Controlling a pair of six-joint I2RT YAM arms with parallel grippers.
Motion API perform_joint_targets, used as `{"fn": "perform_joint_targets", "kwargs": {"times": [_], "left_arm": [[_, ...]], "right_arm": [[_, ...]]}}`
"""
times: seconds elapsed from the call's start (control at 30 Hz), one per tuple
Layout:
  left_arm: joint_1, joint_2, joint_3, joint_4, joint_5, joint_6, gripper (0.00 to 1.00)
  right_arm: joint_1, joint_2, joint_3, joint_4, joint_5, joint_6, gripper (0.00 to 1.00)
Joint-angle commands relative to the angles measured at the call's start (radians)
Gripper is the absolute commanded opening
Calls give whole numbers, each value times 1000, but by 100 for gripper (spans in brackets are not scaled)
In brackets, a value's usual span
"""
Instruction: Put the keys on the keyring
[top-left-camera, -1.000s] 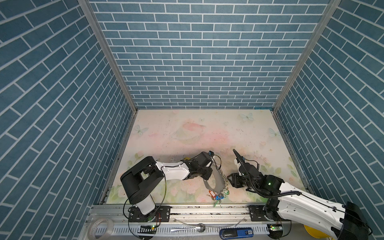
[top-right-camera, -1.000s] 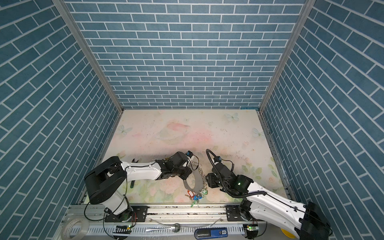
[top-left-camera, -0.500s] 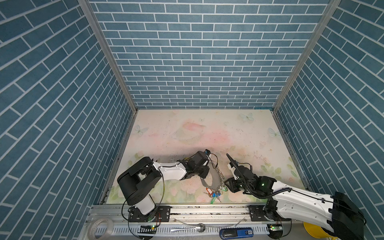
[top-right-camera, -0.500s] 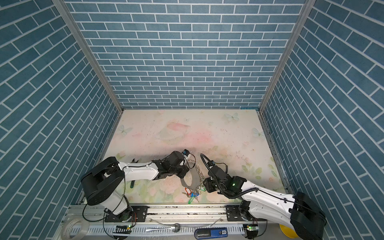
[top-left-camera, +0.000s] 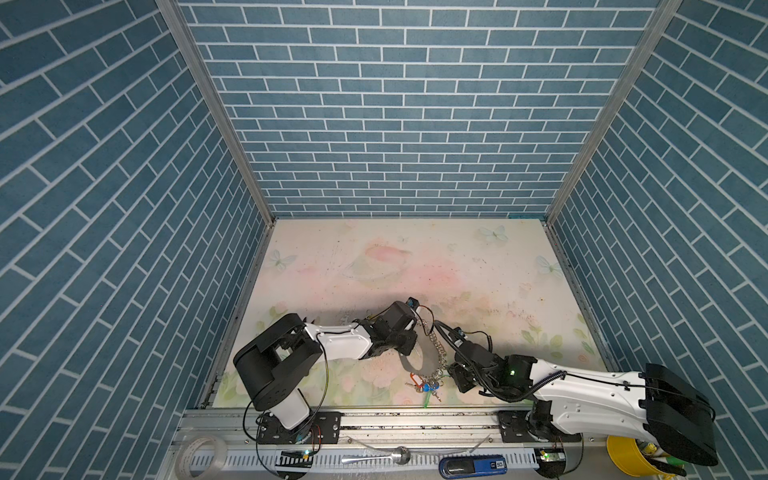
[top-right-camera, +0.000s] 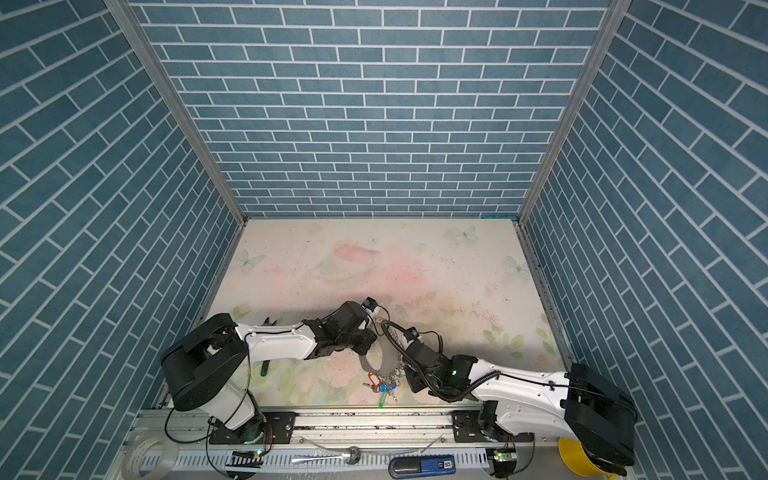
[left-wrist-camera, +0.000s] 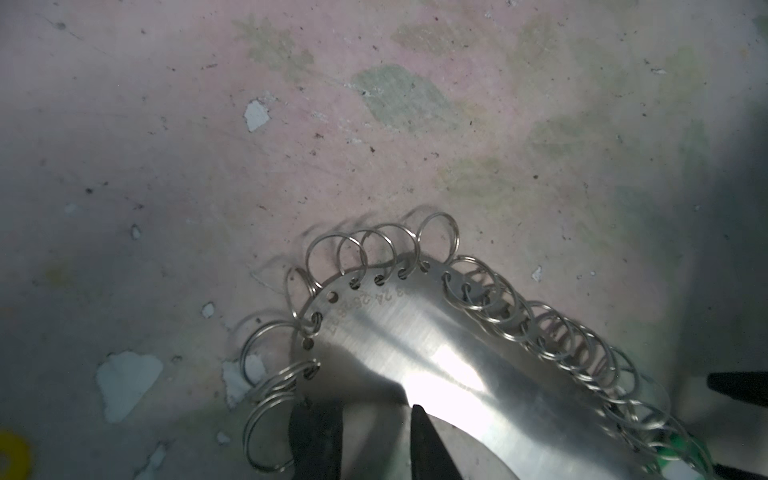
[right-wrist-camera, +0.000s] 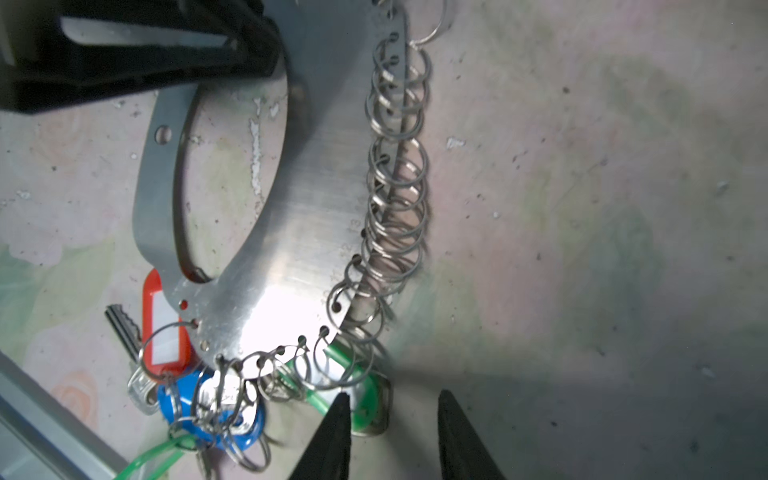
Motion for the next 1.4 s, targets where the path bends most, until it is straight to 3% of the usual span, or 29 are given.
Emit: {"fn": "perform_joint_targets", "kwargs": {"times": [0.0, 0.67, 1.37], "left_arm": [[11, 12, -37, -104, -10, 5, 30], [11, 16, -25, -108, -5, 3, 31], [11, 4, -28, -101, 13, 6, 33]], "right_arm": [[5, 2, 35, -24, 78, -34, 35], [29, 43, 26, 65, -13, -115, 34], [42, 56, 71, 58, 53, -185, 32]]}}
